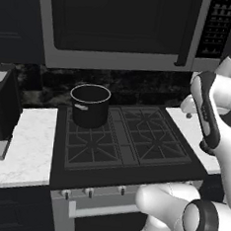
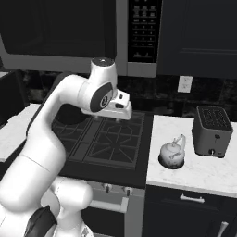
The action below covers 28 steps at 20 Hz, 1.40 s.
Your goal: Pick the kettle from the counter and place it on a stove burner. Then turn the burner on.
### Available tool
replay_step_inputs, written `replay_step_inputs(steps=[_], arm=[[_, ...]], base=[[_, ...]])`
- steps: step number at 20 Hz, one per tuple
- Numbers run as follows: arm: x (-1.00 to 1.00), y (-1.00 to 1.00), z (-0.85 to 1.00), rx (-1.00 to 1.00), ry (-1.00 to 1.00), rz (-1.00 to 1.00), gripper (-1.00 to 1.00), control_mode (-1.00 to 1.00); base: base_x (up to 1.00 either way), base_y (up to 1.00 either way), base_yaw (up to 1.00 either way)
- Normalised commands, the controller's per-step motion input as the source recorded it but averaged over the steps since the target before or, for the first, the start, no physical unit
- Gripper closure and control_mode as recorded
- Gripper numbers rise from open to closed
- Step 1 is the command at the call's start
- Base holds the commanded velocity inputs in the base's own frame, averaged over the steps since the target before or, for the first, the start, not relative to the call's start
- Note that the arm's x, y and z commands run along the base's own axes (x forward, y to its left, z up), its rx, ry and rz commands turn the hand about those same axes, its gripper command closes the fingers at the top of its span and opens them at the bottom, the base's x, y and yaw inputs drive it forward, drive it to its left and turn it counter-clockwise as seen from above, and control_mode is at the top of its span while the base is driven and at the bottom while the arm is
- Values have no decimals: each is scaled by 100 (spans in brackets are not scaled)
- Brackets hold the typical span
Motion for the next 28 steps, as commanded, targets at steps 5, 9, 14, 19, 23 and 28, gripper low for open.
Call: replay_step_inputs(steps=[5,9,14,19,23,28], arm=[[-7,-84,-4,4,0,0,-100,-100],[-8,-83,-4,4,0,0,-100,-100],[-10,-63,-5,1,0,0,-100,-100],[-2,-26,-23,0,-3,-1,-100,-100],[0,-58,-73,0,-6,-11,-100,-100],[0,-56,-49,9,-2,-14,-100,-100]], base=[[0,0,0],[0,0,0],[0,0,0],[0,0,0],[0,0,0],[0,0,0]])
